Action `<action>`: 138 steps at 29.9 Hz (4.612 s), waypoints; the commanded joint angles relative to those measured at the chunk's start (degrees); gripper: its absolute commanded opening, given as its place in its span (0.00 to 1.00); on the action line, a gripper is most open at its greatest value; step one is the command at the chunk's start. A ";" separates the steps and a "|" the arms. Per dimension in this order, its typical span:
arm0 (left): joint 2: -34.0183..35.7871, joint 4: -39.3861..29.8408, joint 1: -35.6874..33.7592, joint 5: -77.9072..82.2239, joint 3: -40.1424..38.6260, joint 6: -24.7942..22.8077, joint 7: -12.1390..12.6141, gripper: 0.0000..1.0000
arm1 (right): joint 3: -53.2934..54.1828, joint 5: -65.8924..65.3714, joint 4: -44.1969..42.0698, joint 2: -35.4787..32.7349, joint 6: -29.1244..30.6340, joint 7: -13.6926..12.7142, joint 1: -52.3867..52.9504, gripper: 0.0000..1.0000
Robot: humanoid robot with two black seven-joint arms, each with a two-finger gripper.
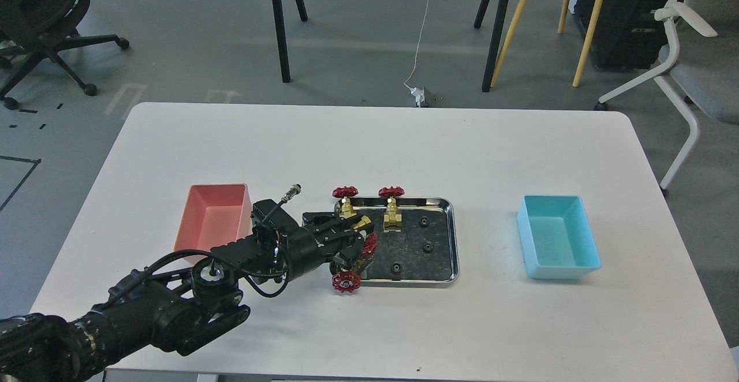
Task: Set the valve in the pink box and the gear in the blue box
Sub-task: 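Lift the valve and carry it over the pink box, then release the valve into the pink box and withdraw the left arm, then reach the right gripper down to a black gear on the tray, then close the right gripper on the small black gear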
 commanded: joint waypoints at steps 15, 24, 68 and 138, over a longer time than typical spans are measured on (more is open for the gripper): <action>27.15 -19.05 -0.71 -23.62 -5.40 -3.95 0.08 0.25 | -0.10 -3.97 -1.07 0.78 0.00 -0.17 3.99 0.99; 34.02 -18.18 3.07 -28.01 -5.40 -2.02 -0.44 0.26 | -0.10 -4.15 -0.98 1.75 0.00 -0.17 5.22 0.99; 33.23 -8.16 -23.63 -81.27 -33.79 -34.89 13.44 0.96 | -13.52 -56.51 29.32 12.29 0.00 -1.40 28.59 0.99; 33.85 -3.15 -35.07 -79.16 -33.53 -34.62 13.97 0.96 | -63.29 -76.48 0.34 56.60 0.00 2.64 41.16 0.63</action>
